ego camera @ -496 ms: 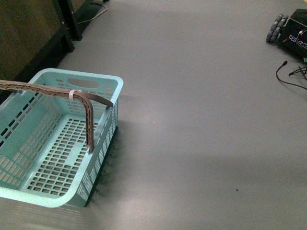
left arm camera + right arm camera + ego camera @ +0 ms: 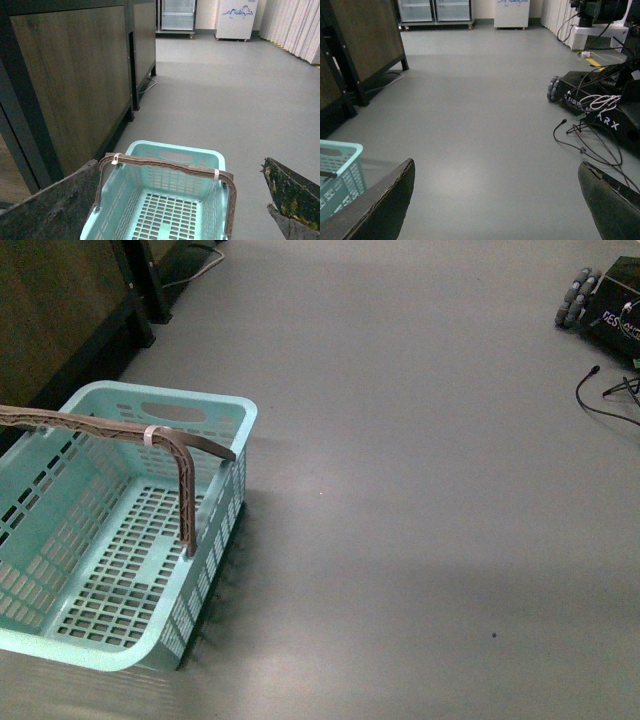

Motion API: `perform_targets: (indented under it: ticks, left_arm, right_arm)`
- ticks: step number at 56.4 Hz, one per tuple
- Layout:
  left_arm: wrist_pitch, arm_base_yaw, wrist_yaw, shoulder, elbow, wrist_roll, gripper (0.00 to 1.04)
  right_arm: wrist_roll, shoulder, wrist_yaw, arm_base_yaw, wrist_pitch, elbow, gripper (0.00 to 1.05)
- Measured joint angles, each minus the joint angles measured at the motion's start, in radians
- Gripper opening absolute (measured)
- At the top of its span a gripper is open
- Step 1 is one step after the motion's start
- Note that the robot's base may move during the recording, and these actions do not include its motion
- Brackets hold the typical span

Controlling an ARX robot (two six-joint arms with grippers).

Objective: Pick lemon and mango into basket

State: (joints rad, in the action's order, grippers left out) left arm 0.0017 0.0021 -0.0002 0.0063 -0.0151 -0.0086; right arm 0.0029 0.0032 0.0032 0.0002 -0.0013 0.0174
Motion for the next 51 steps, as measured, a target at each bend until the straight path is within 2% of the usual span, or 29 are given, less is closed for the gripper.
perform_targets:
  ticks: [16,18,20,23,26,31,39,45,51]
  left_arm:
    - [0.0,0.0,0.0,0.0,0.0,0.0,0.98]
    - [-0.103,-0.016,-0.064,0.041,-0.036,-0.065,0.98]
    - [-0.259,-0.017,-0.101,0.143,-0.102,-0.209,0.98]
    - [-0.34,0.013,-0.077,0.229,-0.138,-0.327,0.98]
    - [-0.344,0.045,-0.042,0.28,-0.148,-0.417,0.98]
    - [-0.257,0.14,0.053,0.394,-0.179,-0.536,0.98]
    - [-0.048,0.257,0.133,0.636,-0.243,-0.621,0.98]
    - [0.124,0.272,0.17,0.868,-0.287,-0.679,0.98]
    - [0.283,0.245,0.182,1.119,-0.344,-0.756,0.98]
  right_arm:
    - [0.0,0.0,0.0,0.0,0.0,0.0,0.96]
    - [0.0,0.0,0.0,0.0,0.0,0.0,0.96]
    - [0.0,0.0,0.0,0.0,0.0,0.0,0.96]
    - [0.0,0.0,-0.001,0.0,0.0,0.0,0.96]
    - [0.0,0.0,0.0,0.0,0.0,0.0,0.96]
    - [0.0,0.0,0.0,0.0,0.0,0.0,0.96]
    - [0.0,0.0,0.0,0.0,0.0,0.0,0.96]
    - [0.0,0.0,-0.001,0.0,0.0,0.0,0.96]
    - [0.0,0.0,0.0,0.0,0.0,0.0,0.96]
